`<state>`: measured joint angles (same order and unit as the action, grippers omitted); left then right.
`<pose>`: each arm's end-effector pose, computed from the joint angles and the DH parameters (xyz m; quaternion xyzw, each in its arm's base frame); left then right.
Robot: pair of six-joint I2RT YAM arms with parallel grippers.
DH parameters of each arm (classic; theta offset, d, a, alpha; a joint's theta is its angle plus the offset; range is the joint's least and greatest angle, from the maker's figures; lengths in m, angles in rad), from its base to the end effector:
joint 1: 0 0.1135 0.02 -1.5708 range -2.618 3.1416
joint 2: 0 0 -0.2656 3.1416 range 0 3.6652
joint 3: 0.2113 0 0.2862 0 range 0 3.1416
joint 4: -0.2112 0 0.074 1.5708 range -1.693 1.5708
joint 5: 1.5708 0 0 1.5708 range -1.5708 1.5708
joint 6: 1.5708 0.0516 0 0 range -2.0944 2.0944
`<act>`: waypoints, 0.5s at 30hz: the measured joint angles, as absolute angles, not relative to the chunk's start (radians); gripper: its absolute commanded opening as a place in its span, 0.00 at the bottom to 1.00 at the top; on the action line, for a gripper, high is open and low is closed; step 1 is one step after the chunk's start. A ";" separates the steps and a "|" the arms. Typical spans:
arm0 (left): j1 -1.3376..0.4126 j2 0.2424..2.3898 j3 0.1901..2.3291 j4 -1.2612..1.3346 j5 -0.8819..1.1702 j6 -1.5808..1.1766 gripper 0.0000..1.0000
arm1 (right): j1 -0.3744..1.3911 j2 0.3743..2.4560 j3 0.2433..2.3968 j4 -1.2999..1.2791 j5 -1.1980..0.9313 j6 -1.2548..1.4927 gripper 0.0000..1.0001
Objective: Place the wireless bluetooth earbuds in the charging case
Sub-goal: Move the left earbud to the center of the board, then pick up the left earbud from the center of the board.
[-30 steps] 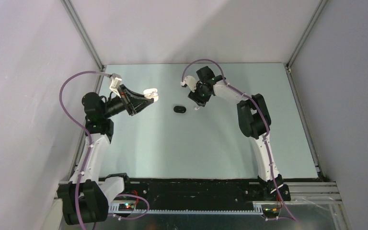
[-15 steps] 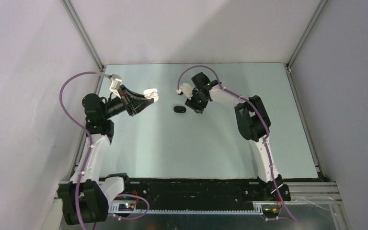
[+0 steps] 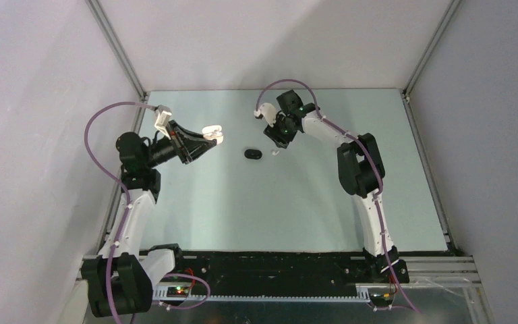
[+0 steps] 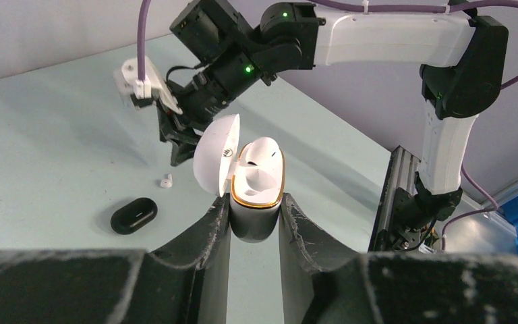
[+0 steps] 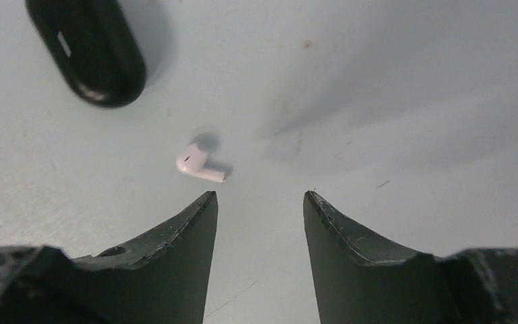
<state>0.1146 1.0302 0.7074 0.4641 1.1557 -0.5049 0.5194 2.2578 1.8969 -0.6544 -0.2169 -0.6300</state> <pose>0.2653 -0.0170 0.3227 0.2256 0.6486 -0.4739 0.5512 0.4607 0.2762 0.1705 -0.5446 0.7863 0.0889 0.2780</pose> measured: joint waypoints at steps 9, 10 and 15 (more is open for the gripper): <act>0.122 1.030 0.710 0.385 1.156 -0.469 0.00 | 0.523 2.343 2.008 -0.624 -0.173 -0.624 0.53; 0.124 1.030 0.711 0.376 1.156 -0.465 0.00 | 0.525 2.354 2.009 -0.624 -0.168 -0.628 0.53; 0.128 1.030 0.711 0.357 1.156 -0.456 0.00 | 0.529 2.381 2.009 -0.638 -0.154 -0.649 0.53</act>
